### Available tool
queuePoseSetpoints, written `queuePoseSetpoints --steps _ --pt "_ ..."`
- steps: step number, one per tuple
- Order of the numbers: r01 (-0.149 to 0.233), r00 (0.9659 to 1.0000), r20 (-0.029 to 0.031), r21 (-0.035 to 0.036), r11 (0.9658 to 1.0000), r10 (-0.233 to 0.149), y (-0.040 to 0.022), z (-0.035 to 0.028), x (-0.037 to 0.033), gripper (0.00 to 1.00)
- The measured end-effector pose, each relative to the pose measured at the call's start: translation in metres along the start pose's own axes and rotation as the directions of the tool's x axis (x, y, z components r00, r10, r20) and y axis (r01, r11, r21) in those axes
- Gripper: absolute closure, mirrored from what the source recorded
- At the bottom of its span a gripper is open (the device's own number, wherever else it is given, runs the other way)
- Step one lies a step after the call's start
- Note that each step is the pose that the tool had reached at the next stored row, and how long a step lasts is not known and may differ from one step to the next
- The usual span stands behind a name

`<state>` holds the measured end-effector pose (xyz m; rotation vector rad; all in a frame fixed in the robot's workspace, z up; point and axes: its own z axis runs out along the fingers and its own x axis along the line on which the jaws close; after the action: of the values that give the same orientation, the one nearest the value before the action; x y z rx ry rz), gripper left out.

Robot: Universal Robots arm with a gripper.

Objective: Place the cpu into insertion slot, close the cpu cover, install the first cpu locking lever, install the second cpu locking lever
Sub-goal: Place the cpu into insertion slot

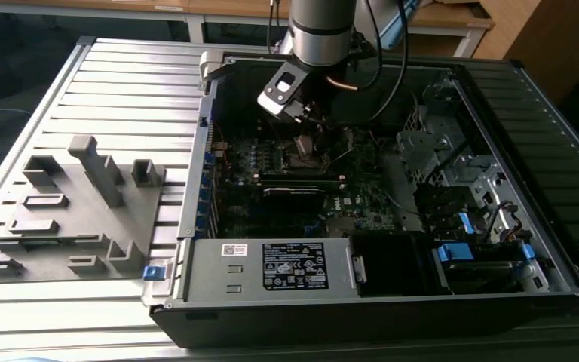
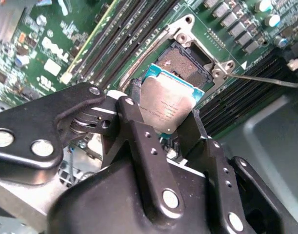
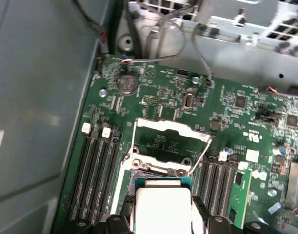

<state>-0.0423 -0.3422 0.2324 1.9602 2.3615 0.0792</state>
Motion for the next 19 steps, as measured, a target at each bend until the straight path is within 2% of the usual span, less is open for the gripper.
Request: queuePoseSetpoints --steps 4,7,9,11,19 --pt "-0.072 0.9974 0.0061 0.0013 0.9974 0.072 0.0000 0.0006 0.0000 0.46" --pt "-0.123 0.9923 0.0107 0.0020 0.9923 0.123 -0.0001 0.0009 0.0001 0.46" --pt "-0.142 0.9897 0.0125 0.0021 0.9898 0.142 0.0000 0.0010 0.0002 0.46" --pt "-0.169 0.9856 0.0150 0.0025 0.9857 0.169 0.0000 0.0011 0.0006 0.46" --pt "-0.180 0.9836 0.0141 0.0023 0.9837 0.180 0.0000 0.0016 0.0022 0.46"
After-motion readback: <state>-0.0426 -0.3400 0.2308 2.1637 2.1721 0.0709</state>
